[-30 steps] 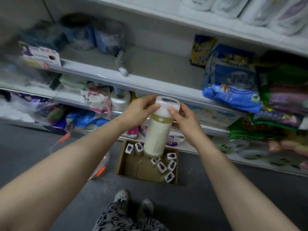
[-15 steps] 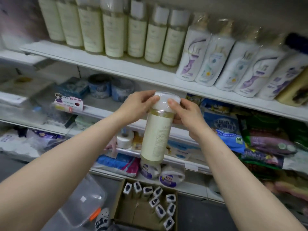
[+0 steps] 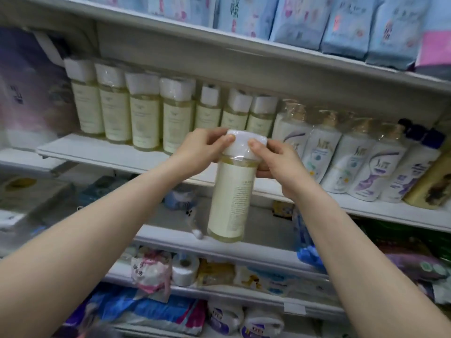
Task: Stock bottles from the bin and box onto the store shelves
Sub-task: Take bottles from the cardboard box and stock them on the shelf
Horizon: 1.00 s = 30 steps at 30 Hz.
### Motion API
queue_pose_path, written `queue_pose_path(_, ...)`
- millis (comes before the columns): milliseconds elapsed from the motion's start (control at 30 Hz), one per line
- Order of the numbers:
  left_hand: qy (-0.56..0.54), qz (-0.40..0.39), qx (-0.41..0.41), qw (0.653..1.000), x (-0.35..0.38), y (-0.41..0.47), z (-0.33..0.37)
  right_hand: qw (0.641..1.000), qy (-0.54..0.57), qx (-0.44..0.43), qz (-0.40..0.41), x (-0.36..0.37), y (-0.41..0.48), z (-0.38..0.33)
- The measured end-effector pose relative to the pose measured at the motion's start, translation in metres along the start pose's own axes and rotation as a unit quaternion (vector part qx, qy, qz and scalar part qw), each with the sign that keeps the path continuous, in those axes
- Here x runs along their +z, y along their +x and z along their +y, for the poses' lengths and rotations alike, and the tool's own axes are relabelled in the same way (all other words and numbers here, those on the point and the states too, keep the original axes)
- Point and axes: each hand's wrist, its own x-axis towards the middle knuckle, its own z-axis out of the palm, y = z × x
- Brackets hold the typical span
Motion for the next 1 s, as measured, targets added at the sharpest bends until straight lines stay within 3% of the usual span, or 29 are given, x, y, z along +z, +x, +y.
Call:
queue_pose_path(433,-0.010,0.031,0.093,0.995,-0.066,0.060,0.000,0.997,0.013,-0.067,0.044,0.046,0.071,-0.033)
queue_pose_path(1000,-0.008,0.058,0.081,0.995,-0.081,0.095,-0.054,0.995,0.010,-0.056,0.080,0.079,0.120,-0.005)
